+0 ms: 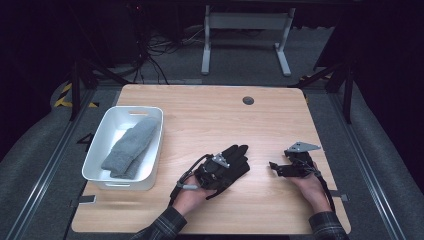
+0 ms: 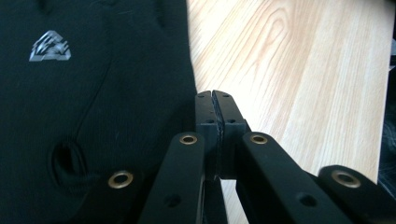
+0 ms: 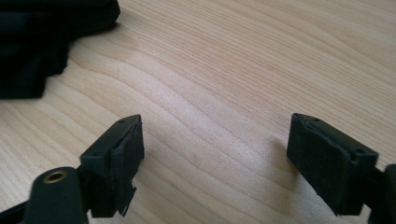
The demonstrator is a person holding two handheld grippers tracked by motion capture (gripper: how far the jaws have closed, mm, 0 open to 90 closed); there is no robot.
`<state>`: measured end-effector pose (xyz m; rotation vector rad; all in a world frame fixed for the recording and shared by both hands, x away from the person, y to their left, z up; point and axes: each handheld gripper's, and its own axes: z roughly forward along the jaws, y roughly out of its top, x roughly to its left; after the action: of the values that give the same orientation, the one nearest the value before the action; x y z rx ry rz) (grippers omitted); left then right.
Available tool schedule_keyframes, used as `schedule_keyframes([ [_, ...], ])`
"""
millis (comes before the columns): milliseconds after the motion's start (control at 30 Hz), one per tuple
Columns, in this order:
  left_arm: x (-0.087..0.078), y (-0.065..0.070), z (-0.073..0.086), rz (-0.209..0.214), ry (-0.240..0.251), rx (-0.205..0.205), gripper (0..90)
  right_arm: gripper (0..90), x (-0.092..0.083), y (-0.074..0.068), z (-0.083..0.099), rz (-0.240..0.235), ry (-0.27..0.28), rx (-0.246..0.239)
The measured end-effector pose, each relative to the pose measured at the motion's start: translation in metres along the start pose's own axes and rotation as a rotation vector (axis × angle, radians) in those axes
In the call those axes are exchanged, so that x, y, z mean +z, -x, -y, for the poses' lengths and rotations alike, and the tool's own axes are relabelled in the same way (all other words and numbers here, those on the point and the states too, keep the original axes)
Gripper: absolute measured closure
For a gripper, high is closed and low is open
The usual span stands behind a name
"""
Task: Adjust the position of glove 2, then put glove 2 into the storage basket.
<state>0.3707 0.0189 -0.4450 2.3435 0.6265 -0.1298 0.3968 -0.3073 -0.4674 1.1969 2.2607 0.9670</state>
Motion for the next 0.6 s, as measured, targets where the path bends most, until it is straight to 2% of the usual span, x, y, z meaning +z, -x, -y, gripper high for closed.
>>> schedule_keyframes([
  [200,-0.011,-0.004,0.007,-0.027,-0.014,0.015,89.9,15.4,0.002,-0.001,0.0,0.007,0.003,-0.001],
  [300,-0.017,-0.003,0.006,-0.018,0.001,0.025,89.8,14.9,0.002,-0.001,0.0,0.008,0.001,0.001],
  [433,-0.028,-0.003,0.002,-0.015,0.023,0.036,75.9,14.8,0.002,-0.001,0.0,0.009,0.001,0.002],
  [467,-0.032,-0.004,0.0,-0.024,0.028,0.045,75.9,14.7,0.002,-0.001,0.0,0.009,0.001,0.002],
  [533,-0.039,-0.008,-0.004,-0.024,0.034,0.053,66.6,14.7,0.002,-0.001,0.0,0.008,0.001,0.002],
  [600,-0.044,-0.013,-0.008,-0.047,0.039,0.066,55.0,14.7,0.002,0.0,0.0,0.008,0.001,0.001],
])
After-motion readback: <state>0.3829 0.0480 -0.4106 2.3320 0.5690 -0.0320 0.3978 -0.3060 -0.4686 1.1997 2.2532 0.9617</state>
